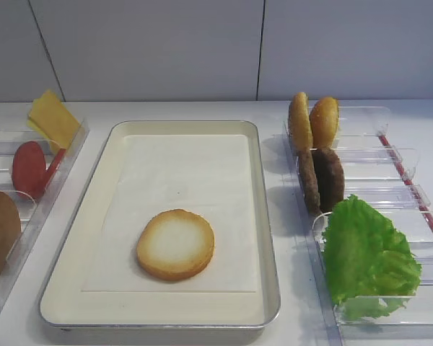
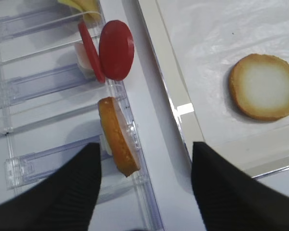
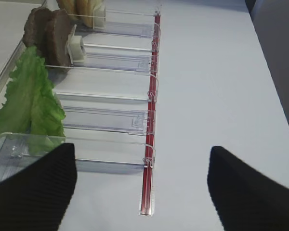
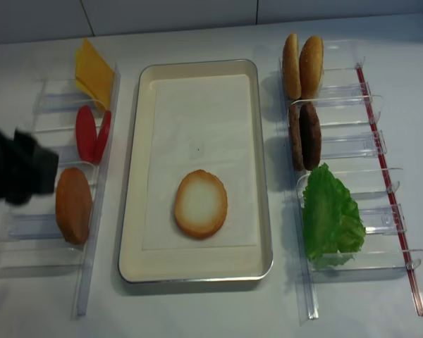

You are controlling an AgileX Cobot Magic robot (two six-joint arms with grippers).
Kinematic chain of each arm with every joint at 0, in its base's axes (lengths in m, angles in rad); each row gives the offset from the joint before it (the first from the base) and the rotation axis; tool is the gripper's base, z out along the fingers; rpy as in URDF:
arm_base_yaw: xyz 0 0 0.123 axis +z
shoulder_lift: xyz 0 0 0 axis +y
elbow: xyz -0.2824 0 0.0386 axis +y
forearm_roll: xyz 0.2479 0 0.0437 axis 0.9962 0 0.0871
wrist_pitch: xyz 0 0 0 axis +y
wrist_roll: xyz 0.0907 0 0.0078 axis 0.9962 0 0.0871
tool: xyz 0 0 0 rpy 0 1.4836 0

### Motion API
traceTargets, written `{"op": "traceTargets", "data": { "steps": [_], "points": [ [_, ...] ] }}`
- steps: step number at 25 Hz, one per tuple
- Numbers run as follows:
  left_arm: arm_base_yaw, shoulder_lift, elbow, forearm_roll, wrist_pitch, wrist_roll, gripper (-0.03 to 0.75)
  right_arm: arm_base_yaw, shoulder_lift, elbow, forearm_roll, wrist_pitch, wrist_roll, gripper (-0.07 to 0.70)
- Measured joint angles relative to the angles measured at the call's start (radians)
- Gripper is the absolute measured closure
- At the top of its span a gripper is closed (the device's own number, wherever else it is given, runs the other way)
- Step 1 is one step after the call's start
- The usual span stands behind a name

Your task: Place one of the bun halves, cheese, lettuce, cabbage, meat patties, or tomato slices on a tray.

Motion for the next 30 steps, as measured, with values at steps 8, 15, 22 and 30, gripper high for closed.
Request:
{"op": "traceTargets", "data": {
  "steps": [8,15,22,30],
  "points": [
    [0.000,-0.310,0.150,0.000,0.019,-0.002,0.337,0.000,0.000,0.000,0.000,0.000,0.000,0.055],
    [0.000,-0.530,0.251,0.000,0.083,-0.024,0.337,0.000,0.000,0.000,0.000,0.000,0.000,0.055],
    [0.000,-0.723,0.342,0.000,0.105,-0.025,0.337,0.000,0.000,0.000,0.000,0.000,0.000,0.055],
    [0.000,-0.885,0.439,0.000,0.112,-0.057,0.365,0.000,0.000,0.000,0.000,0.000,0.000,0.055]
  ]
}}
